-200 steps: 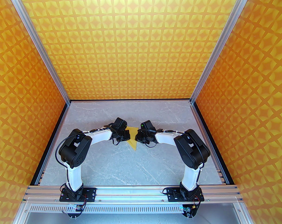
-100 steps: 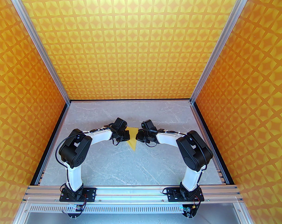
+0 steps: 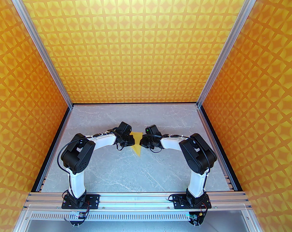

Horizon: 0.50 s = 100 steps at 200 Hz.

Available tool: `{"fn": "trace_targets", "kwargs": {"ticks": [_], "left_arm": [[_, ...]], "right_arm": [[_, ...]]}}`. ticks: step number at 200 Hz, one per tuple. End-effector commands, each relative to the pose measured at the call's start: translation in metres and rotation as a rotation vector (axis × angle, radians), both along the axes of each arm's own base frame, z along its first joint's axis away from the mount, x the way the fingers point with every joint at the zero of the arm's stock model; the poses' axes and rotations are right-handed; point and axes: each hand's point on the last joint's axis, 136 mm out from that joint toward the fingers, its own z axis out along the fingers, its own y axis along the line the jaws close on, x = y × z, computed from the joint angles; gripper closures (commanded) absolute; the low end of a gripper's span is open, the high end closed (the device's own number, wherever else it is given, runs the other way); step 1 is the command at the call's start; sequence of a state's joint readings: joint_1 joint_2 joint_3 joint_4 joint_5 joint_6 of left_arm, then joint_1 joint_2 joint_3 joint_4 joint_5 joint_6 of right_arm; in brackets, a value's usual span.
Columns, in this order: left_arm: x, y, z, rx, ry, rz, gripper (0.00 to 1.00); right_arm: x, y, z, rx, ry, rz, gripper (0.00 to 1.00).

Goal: Fold a paper plane with a square sheet of paper (fold left side to right side)

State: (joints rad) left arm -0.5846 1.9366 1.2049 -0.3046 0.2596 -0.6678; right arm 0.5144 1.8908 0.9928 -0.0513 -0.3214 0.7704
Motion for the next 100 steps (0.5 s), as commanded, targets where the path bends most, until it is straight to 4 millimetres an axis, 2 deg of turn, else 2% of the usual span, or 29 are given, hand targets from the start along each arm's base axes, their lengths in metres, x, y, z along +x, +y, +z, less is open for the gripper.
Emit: {"fn": "trace_targets", "kwargs": {"ticks": [1, 28, 100], "left_arm": [[0.008, -0.006, 0.031, -0.022, -0.06, -0.004, 0.79], [0.011, -0.013, 0.044, -0.07, -0.078, -0.005, 0.78], [0.011, -0.035, 0.046, -0.227, -0.059, 0.0, 0.79]], "right_arm": [[-0.02, -0.019, -0.037, -0.103, 0.106, -0.016, 1.0], [-0.021, -0.02, -0.038, -0.109, 0.108, -0.014, 1.0], [-0.022, -0.021, -0.038, -0.114, 0.112, -0.011, 1.0]]}}
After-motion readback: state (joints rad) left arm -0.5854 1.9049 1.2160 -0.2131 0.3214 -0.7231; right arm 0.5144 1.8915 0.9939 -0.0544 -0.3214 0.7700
